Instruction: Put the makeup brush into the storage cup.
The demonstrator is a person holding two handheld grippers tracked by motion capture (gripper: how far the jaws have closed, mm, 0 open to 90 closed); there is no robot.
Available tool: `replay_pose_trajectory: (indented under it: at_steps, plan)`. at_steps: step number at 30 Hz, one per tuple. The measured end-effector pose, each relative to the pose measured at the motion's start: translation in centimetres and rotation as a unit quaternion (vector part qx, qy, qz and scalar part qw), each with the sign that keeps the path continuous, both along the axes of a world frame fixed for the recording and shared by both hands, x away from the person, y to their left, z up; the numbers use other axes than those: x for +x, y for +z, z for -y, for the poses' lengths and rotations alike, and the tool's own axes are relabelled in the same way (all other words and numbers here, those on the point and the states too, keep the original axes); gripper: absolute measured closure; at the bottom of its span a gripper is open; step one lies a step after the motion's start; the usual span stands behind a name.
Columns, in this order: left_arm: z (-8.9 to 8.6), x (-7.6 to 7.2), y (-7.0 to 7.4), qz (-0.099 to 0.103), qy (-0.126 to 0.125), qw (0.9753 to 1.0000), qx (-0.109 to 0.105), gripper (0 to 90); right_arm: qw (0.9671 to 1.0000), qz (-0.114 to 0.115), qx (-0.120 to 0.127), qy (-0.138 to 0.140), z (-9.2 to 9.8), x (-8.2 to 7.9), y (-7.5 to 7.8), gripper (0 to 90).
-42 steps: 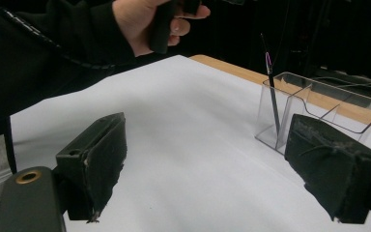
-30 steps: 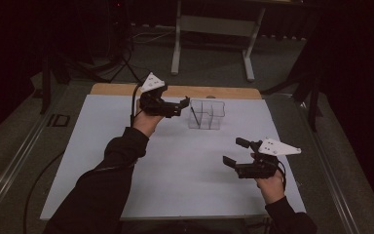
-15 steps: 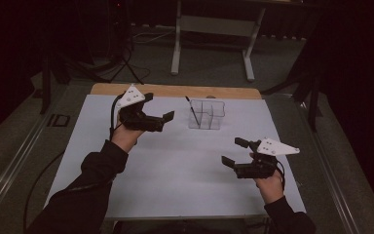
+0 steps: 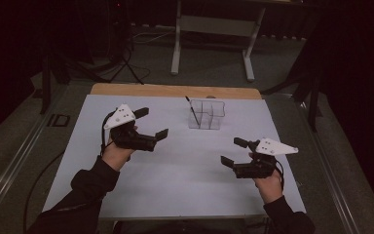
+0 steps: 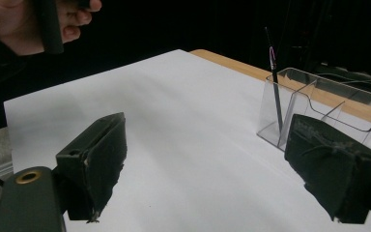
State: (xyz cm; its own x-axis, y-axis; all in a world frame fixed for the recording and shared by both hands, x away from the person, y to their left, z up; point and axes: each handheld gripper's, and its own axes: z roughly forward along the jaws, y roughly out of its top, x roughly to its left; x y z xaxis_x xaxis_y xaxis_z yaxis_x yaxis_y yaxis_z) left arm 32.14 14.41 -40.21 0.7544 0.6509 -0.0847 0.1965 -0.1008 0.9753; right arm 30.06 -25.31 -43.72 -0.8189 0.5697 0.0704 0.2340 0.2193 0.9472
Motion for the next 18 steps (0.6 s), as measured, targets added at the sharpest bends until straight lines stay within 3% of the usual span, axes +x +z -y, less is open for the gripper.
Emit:
replay_pose_trajectory:
  at_steps: [4,8,18]
  plan:
    - [-0.1,-1.0,-0.8,-0.001,-0.01,1.0,-0.001,0.4,1.0,0.0,-0.001,0.001,0.0,0.0,-0.1,14.8]
    - [-0.1,-1.8,-1.8,-0.005,-0.015,0.9998,0.015,0.4,1.0,-0.001,0.0,0.002,0.0,0.1,-0.1,14.8]
    - [-0.7,-3.5,-4.0,-0.018,-0.016,0.9997,0.01,0.4,1.0,-0.001,-0.003,0.004,-0.2,0.1,-0.1,14.8]
